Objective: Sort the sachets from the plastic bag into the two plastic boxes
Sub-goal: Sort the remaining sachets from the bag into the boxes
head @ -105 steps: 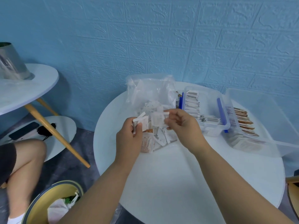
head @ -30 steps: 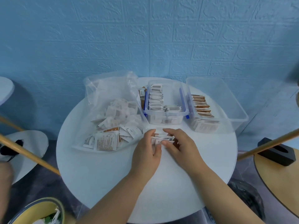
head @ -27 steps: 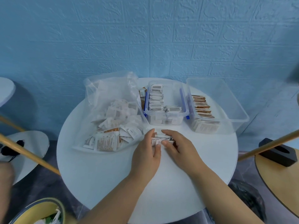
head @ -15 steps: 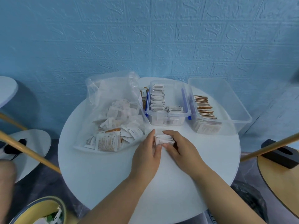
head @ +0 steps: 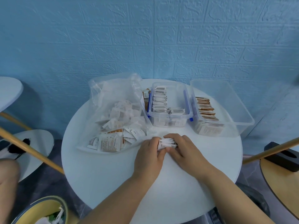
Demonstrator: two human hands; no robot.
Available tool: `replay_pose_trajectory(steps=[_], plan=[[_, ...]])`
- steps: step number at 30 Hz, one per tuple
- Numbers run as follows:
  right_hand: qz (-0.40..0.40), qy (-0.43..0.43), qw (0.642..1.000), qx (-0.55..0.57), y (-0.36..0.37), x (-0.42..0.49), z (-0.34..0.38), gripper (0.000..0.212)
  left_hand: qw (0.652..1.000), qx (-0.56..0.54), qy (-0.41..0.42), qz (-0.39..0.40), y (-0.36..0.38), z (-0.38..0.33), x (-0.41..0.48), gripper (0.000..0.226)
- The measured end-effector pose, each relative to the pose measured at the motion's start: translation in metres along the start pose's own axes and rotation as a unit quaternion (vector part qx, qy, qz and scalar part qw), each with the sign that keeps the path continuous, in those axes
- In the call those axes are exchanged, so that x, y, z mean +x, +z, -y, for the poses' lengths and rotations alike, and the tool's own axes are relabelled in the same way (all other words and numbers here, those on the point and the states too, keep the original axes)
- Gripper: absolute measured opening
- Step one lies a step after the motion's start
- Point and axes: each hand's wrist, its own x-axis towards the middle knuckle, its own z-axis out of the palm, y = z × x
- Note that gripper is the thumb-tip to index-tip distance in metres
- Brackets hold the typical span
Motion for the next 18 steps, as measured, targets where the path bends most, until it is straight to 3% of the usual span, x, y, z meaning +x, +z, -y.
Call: replay_pose_trajectory(steps=[3, 12, 18], plan=[[0.046, 0.006, 0.999, 0.017, -0.022, 0.004, 0.007, 0.019, 1.000, 0.007, 0.020, 0.014, -0.006, -0.004, 0.004, 0.027], [0.053, -0.035, 0.996, -0.063, -0.098, 0.053, 0.031, 0.021, 0.994, -0.021, 0.108, -0.008, -0.038, -0.037, 0.057, 0.025], [0.075, -0.007, 0.997, -0.028, -0.117, 0.092, 0.027, 0.021, 0.994, -0.040, 0.093, -0.052, -0.040, -0.044, 0.091, 0.019]])
